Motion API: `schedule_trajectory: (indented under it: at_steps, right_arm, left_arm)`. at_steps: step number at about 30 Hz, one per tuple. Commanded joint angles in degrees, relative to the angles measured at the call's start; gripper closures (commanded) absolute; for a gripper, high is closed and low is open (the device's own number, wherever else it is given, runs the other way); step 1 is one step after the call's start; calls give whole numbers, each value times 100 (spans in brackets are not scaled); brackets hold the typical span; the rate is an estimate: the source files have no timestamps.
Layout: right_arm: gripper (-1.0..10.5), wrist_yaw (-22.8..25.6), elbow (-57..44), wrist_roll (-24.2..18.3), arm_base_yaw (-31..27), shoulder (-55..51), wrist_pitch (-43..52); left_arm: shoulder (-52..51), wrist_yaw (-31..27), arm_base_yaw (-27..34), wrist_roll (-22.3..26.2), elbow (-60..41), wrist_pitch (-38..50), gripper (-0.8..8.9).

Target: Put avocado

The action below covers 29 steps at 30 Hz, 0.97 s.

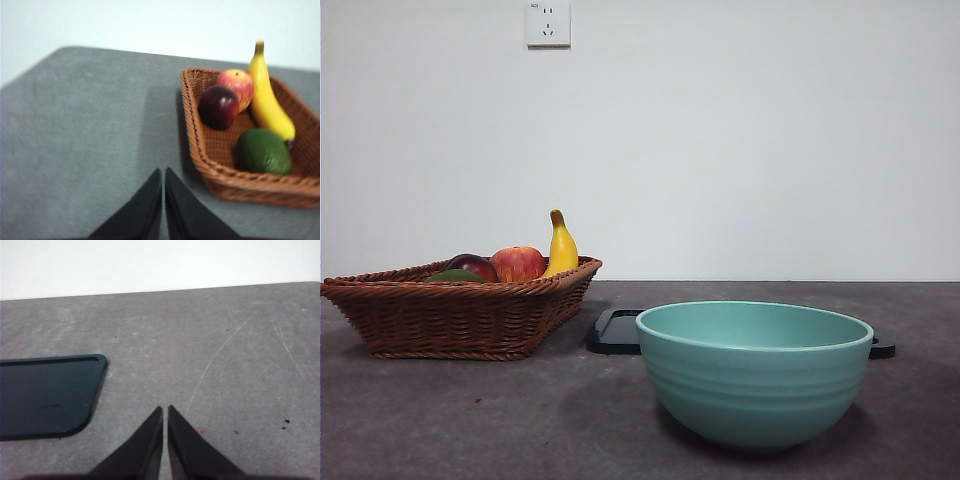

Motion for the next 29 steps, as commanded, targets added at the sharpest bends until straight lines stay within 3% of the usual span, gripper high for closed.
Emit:
schedule_trajectory:
  at_steps: [1,13,23,29]
  right_arm:
    - [940,-11,-24,297,0,-9,33]
    - [940,-396,144,962,-2,-9,26]
    - [940,-616,1093,1119,0,282,-199]
    - [940,-1379,2129,1016,11,1115,-1056]
  left_arm:
    - [-11,-7,7,-1141,-116,-52,805]
    - [-4,98,7,-2076,17,-184,805]
    - [396,356,7,-2057,905,-706,804]
    - [1211,1025,-4,-1764,1692,-1180,804]
